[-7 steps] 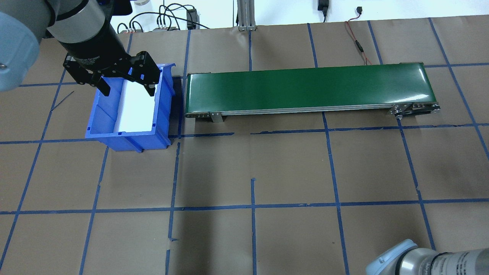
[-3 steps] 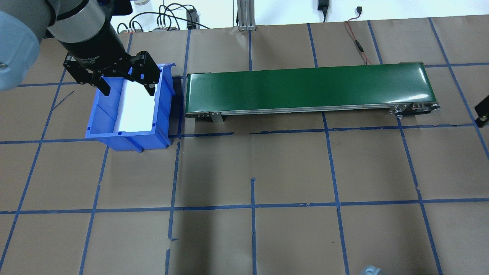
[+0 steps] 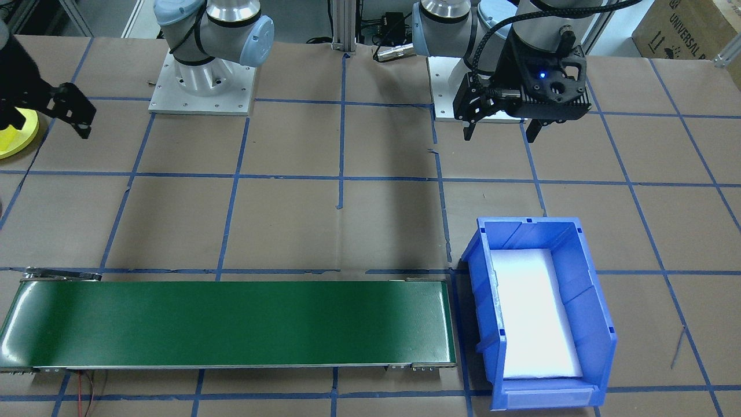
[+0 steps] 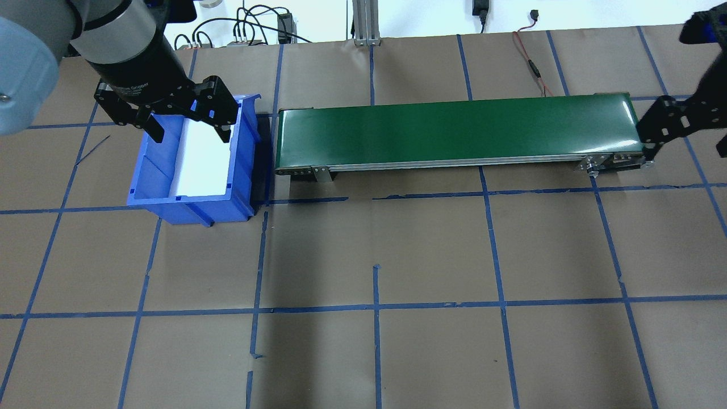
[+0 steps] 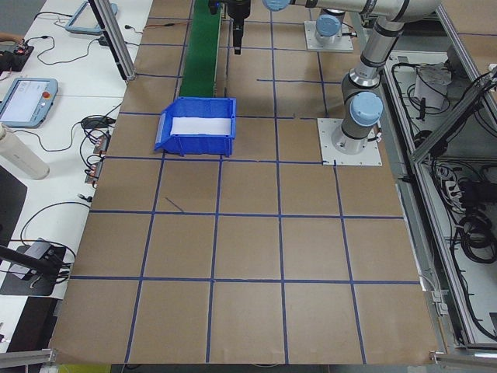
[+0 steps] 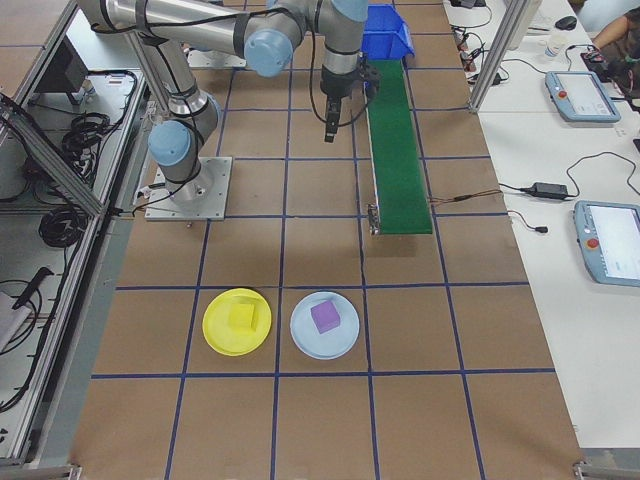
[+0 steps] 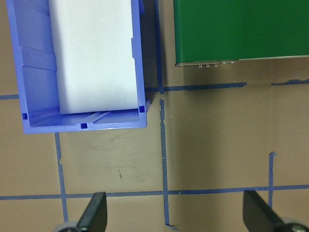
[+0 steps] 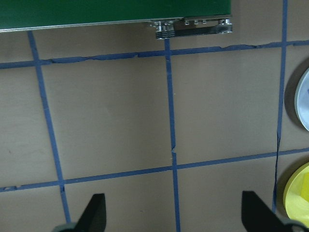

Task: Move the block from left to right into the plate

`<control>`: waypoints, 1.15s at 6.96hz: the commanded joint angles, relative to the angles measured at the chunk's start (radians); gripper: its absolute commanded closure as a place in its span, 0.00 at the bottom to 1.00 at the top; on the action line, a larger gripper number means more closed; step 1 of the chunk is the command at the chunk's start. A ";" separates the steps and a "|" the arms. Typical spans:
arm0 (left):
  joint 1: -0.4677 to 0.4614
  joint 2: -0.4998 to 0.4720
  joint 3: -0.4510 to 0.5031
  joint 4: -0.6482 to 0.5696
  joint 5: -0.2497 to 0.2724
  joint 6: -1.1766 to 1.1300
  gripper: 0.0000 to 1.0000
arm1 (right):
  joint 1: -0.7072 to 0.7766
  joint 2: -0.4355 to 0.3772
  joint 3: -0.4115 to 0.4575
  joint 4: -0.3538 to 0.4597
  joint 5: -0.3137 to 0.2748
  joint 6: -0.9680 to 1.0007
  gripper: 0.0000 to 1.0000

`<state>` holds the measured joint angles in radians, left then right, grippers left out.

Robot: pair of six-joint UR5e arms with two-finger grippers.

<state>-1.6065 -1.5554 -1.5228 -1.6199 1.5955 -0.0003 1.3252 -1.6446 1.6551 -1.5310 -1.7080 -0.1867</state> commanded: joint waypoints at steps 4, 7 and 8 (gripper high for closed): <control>0.000 0.000 0.001 0.000 0.000 -0.001 0.00 | 0.282 0.029 -0.015 -0.001 0.131 0.213 0.00; 0.000 0.000 0.000 0.000 0.001 -0.001 0.00 | 0.281 0.031 -0.021 -0.001 0.139 0.214 0.00; 0.000 0.000 0.000 0.000 0.001 -0.001 0.00 | 0.278 0.031 -0.020 -0.033 0.139 0.201 0.00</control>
<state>-1.6061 -1.5554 -1.5231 -1.6199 1.5969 -0.0015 1.6054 -1.6140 1.6356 -1.5399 -1.5704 0.0244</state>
